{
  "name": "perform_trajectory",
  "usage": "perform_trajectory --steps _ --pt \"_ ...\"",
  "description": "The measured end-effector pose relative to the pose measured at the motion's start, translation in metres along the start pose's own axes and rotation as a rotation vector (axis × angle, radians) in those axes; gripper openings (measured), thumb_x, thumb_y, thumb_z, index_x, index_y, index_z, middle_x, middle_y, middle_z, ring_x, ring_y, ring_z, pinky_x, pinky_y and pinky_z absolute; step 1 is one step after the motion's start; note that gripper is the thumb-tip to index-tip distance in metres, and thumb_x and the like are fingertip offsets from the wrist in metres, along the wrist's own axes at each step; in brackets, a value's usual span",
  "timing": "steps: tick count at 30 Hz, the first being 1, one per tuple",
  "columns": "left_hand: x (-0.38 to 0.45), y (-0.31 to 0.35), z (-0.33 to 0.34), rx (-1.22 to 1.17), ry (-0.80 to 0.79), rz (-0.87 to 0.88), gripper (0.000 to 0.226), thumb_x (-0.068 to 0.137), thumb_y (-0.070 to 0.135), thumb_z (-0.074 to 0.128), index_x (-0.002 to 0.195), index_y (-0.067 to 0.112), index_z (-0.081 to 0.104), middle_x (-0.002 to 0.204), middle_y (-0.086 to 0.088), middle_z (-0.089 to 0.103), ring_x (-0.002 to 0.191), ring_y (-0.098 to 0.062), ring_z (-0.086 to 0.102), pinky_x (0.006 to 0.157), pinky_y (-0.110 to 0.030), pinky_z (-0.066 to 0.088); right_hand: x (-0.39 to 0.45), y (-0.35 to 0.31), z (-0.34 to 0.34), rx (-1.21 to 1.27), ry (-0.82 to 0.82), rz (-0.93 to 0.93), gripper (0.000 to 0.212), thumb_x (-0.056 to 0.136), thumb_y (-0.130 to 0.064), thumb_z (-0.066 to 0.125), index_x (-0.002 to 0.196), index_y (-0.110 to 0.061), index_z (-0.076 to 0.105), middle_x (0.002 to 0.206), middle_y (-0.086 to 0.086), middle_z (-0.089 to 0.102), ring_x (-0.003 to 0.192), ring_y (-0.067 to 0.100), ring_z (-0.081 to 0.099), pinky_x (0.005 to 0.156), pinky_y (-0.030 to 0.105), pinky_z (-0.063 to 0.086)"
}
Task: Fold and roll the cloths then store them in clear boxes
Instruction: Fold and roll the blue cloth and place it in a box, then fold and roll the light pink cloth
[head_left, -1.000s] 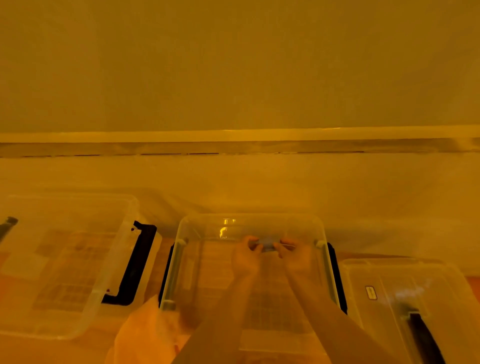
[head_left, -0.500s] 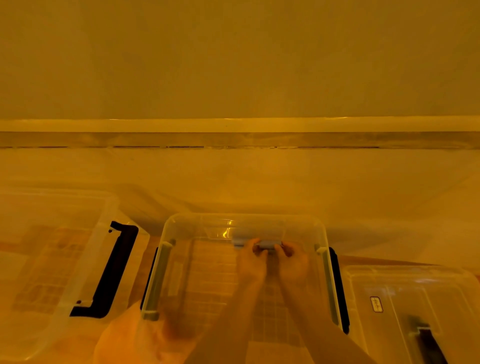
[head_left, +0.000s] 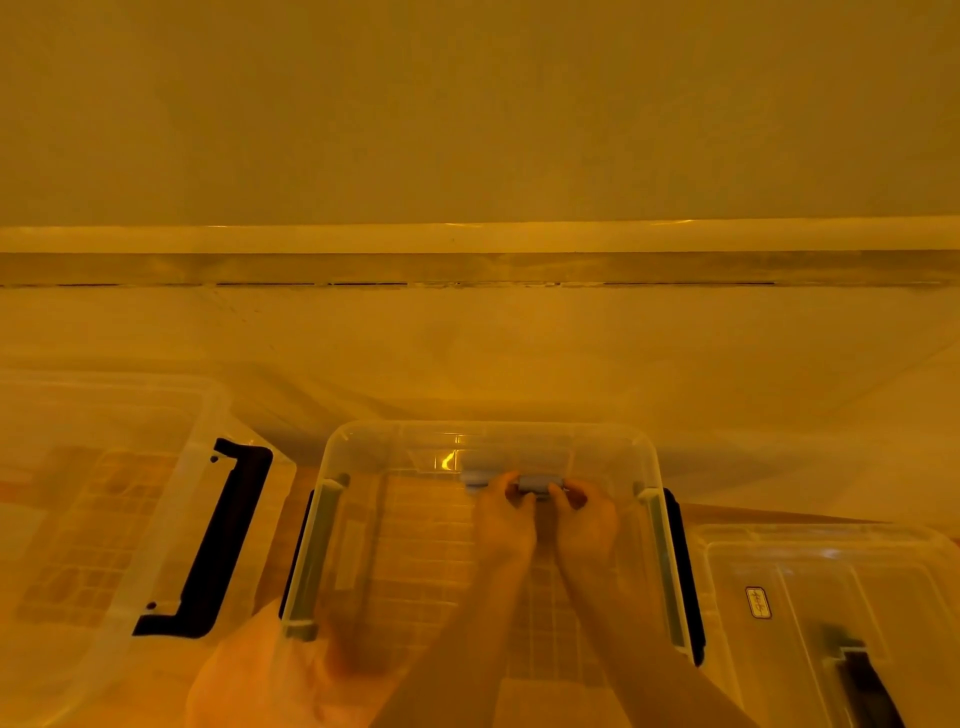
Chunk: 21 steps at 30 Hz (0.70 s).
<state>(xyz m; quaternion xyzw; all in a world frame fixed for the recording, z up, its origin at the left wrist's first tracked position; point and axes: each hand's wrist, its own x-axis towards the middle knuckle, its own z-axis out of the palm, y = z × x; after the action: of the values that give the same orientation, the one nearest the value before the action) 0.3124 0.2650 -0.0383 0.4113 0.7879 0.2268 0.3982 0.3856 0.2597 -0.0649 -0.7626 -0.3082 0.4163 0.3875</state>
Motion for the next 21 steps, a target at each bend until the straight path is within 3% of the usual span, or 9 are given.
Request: perform_trajectory --steps 2,5,10,14,17,19,21 --pt "0.0 -0.001 0.0 -0.018 -0.01 -0.005 0.038 0.092 0.013 0.057 0.13 0.012 0.052 0.131 -0.008 0.055 0.12 -0.023 0.052 0.088 -0.018 0.037 0.003 0.001 -0.003 0.017 -0.024 0.033 0.033 0.089 -0.01 0.061 0.118 0.005 0.057 0.118 0.023 0.058 0.112 0.035 0.053 0.095 0.038 0.041" --pt "-0.001 -0.002 -0.003 -0.043 -0.028 -0.003 0.038 0.092 0.011 0.057 0.129 0.012 0.051 0.132 -0.009 0.054 0.12 -0.023 0.051 0.085 -0.015 0.035 0.001 -0.001 -0.009 -0.044 -0.091 -0.024 0.024 0.089 -0.018 0.061 0.11 -0.005 0.061 0.106 0.011 0.063 0.1 0.025 0.059 0.081 0.028 0.044" --pt "-0.003 -0.003 -0.01 -0.14 -0.015 -0.02 0.038 0.089 0.007 0.059 0.127 0.01 0.054 0.128 -0.011 0.056 0.117 -0.026 0.052 0.084 -0.017 0.038 -0.005 -0.005 -0.008 -0.026 0.043 -0.059 0.019 0.083 -0.01 0.069 0.098 0.001 0.066 0.1 0.018 0.066 0.095 0.032 0.062 0.076 0.024 0.037" --pt "-0.009 0.002 -0.02 -0.244 0.013 -0.015 0.035 0.087 0.003 0.062 0.121 0.004 0.058 0.122 -0.015 0.059 0.115 -0.028 0.054 0.093 -0.026 0.043 -0.01 -0.01 -0.017 0.021 0.025 -0.097 0.023 0.083 -0.006 0.067 0.105 0.001 0.064 0.103 0.02 0.064 0.098 0.034 0.06 0.065 0.006 0.037" --pt "-0.016 0.005 -0.033 -0.256 0.035 0.027 0.035 0.085 0.008 0.066 0.118 0.004 0.059 0.12 -0.015 0.059 0.112 -0.028 0.056 0.089 -0.029 0.046 -0.023 -0.02 -0.028 -0.022 -0.121 -0.122 0.02 0.09 -0.018 0.06 0.109 -0.013 0.059 0.099 0.003 0.06 0.095 0.02 0.058 0.067 0.012 0.041" --pt "-0.023 0.007 -0.045 -0.287 0.034 0.057 0.039 0.08 0.01 0.071 0.116 0.0 0.059 0.118 -0.022 0.059 0.109 -0.031 0.056 0.087 -0.031 0.048 -0.03 -0.027 -0.028 0.036 -0.075 -0.139 0.011 0.089 -0.013 0.062 0.099 -0.007 0.062 0.089 0.002 0.058 0.089 0.017 0.06 0.066 0.017 0.042" --pt "-0.031 0.008 -0.063 -0.314 0.024 0.09 0.04 0.081 0.004 0.07 0.118 -0.004 0.056 0.118 -0.025 0.058 0.103 -0.026 0.054 0.078 -0.013 0.046 -0.043 -0.039 -0.027 0.032 -0.034 -0.184 0.004 0.088 -0.012 0.063 0.087 -0.009 0.062 0.08 0.0 0.058 0.079 0.009 0.062 0.067 0.027 0.041"
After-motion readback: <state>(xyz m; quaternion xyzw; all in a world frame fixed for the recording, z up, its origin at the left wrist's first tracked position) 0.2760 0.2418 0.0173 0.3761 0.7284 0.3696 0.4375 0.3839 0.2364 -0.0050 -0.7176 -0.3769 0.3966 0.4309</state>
